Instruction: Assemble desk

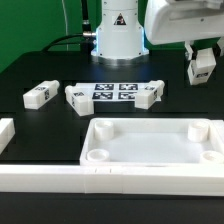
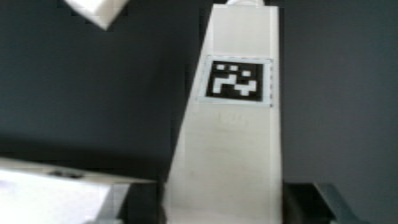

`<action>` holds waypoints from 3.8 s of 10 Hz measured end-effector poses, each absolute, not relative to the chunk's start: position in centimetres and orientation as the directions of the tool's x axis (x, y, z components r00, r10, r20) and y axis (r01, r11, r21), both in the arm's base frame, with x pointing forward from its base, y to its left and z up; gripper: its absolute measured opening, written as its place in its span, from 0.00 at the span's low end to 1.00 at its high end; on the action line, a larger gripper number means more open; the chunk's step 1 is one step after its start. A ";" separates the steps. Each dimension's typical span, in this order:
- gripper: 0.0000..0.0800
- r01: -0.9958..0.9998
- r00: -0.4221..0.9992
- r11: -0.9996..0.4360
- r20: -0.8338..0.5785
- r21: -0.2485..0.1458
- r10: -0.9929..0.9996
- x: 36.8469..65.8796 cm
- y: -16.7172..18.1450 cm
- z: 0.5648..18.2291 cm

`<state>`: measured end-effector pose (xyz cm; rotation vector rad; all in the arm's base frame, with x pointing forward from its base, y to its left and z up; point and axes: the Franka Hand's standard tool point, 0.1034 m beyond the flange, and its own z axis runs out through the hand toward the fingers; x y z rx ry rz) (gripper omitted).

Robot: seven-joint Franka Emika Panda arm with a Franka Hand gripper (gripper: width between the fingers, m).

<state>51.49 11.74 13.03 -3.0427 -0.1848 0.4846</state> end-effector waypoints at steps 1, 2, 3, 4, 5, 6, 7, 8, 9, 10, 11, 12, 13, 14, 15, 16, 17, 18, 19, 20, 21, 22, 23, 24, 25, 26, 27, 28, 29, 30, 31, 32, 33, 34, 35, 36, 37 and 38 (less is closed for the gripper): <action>0.37 0.110 0.961 -0.991 -0.245 -0.071 0.124 51.5 11.6 13.1; 0.37 0.145 0.977 -0.986 -0.144 -0.077 0.155 53.1 11.2 13.9; 0.37 0.147 0.987 -0.986 -0.056 -0.074 0.151 54.6 11.3 15.1; 0.37 0.149 0.989 -0.986 -0.012 -0.072 0.150 55.3 11.5 16.1; 0.37 0.149 0.982 -0.986 0.130 -0.068 0.139 56.5 11.6 16.3; 0.37 0.149 0.974 -0.987 0.180 -0.063 0.135 55.9 11.4 15.8; 0.37 0.155 0.962 -0.986 0.236 -0.059 0.137 56.0 11.3 15.8; 0.37 0.190 0.953 -0.981 0.250 -0.047 0.172 56.5 10.8 16.0; 0.37 0.211 0.943 -0.977 0.270 -0.037 0.194 57.7 10.4 17.0; 0.37 0.244 0.929 -0.970 0.292 -0.022 0.227 59.0 9.9 17.7; 0.37 0.255 0.923 -0.967 0.302 -0.013 0.239 59.7 9.9 18.0; 0.37 0.277 0.916 -0.961 0.301 0.000 0.264 59.6 10.3 18.0; 0.37 0.270 0.919 -0.963 0.299 -0.006 0.256 59.5 10.3 17.9; 0.37 0.270 0.919 -0.963 0.299 -0.006 0.256 59.5 10.2 17.9; 0.37 0.270 0.919 -0.963 0.299 -0.006 0.256 59.5 10.2 17.9; 0.37 0.272 0.919 -0.962 0.298 -0.005 0.258 59.5 10.1 17.8; 0.37 0.318 0.898 -0.948 0.313 0.022 0.309 60.2 9.5 17.7; 0.37 0.347 0.883 -0.937 0.322 0.041 0.341 61.3 8.9 17.9; 0.37 0.375 0.866 -0.925 0.334 0.057 0.371 62.3 9.0 18.4; 0.37 0.373 0.865 -0.926 0.339 0.056 0.370 62.6 9.1 18.7; 0.37 0.371 0.864 -0.927 0.345 0.057 0.367 62.6 9.0 18.6; 0.37 0.368 0.858 -0.928 0.362 0.062 0.364 62.6 8.9 18.5; 0.37 0.369 0.859 -0.928 0.359 0.061 0.365 62.6 9.0 18.4; 0.37 0.372 0.854 -0.926 0.366 0.065 0.369 62.7 8.9 18.3; 0.37 0.390 0.808 -0.915 0.438 0.104 0.395 63.8 8.4 18.1; 0.37 0.391 0.793 -0.913 0.460 0.117 0.399 64.3 8.2 17.5; 0.37 0.408 0.782 -0.904 0.462 0.127 0.418 65.1 8.3 17.5; 0.37 0.427 0.767 -0.893 0.467 0.143 0.441 65.9 8.2 17.7; 0.37 0.434 0.762 -0.889 0.467 0.147 0.449 66.1 8.3 17.6; 0.37 0.433 0.763 -0.889 0.466 0.146 0.448 66.0 8.3 17.5; 0.37 0.433 0.763 -0.889 0.466 0.146 0.448 66.0 8.3 17.5; 0.37 0.433 0.763 -0.889 0.466 0.146 0.448 66.0 8.3 17.5; 0.37 0.435 0.762 -0.888 0.464 0.147 0.450 66.0 8.4 17.4; 0.37 0.442 0.760 -0.885 0.463 0.147 0.457 66.2 8.7 17.1; 0.37 0.448 0.758 -0.882 0.462 0.145 0.461 66.3 9.2 16.8; 0.37 0.451 0.758 -0.881 0.459 0.144 0.463 66.3 9.4 16.5; 0.37 0.450 0.761 -0.882 0.455 0.142 0.462 66.3 9.2 16.2; 0.37 0.449 0.764 -0.882 0.451 0.140 0.461 66.2 9.1 15.8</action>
Offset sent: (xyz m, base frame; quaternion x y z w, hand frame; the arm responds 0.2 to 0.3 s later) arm 0.0317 -0.0026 0.0444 -0.0462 0.1095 -0.0114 0.9929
